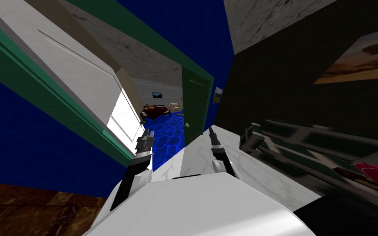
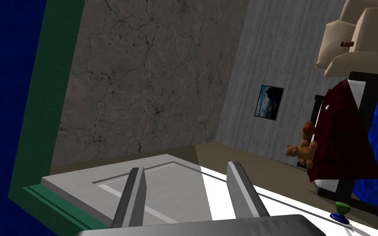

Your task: Push the door open

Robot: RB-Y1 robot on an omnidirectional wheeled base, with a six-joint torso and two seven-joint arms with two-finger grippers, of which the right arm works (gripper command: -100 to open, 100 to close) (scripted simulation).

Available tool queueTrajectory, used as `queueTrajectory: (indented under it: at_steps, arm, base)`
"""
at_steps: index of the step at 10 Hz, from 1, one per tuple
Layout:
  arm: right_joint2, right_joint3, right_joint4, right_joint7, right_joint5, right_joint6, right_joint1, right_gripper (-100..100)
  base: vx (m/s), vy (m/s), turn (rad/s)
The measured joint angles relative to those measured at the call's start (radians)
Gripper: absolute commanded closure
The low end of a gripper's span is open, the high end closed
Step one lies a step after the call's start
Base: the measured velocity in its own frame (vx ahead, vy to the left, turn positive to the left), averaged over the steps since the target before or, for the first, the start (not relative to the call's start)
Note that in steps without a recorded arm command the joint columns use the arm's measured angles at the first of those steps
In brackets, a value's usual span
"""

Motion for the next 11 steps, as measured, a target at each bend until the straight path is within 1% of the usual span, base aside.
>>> queueTrajectory:
  at_steps: [1,2,3,4,5,6,8,9,10,11]
  arm:
    - [-0.008,-0.004,0.035,0.026,-0.010,-0.011,-0.008,-100]
    - [-0.008,0.001,0.065,0.056,-0.016,-0.023,-0.009,-100]
    - [-0.016,0.000,0.084,0.083,-0.026,-0.028,-0.008,-100]
    - [-0.023,-0.002,0.115,0.109,-0.036,-0.036,-0.015,-100]
    - [-0.023,-0.001,0.133,0.128,-0.039,-0.041,-0.021,-100]
    - [-0.024,0.003,0.146,0.150,-0.044,-0.045,-0.018,-100]
    - [-0.031,0.003,0.205,0.209,-0.060,-0.057,-0.035,-100]
    - [-0.033,0.006,0.232,0.240,-0.068,-0.065,-0.036,-100]
    - [-0.039,0.006,0.255,0.270,-0.078,-0.071,-0.039,-100]
    - [-0.044,0.005,0.272,0.287,-0.083,-0.077,-0.039,-100]
  base:
    - [0.076,-0.043,0.239]
    - [0.080,-0.058,0.258]
    - [0.079,-0.058,0.223]
    - [0.059,-0.034,0.033]
    - [0.051,-0.022,0.104]
    - [0.064,-0.040,0.221]
    - [0.074,-0.057,0.219]
    - [0.085,-0.057,0.190]
    - [0.060,-0.039,0.068]
    - [0.043,-0.030,0.116]
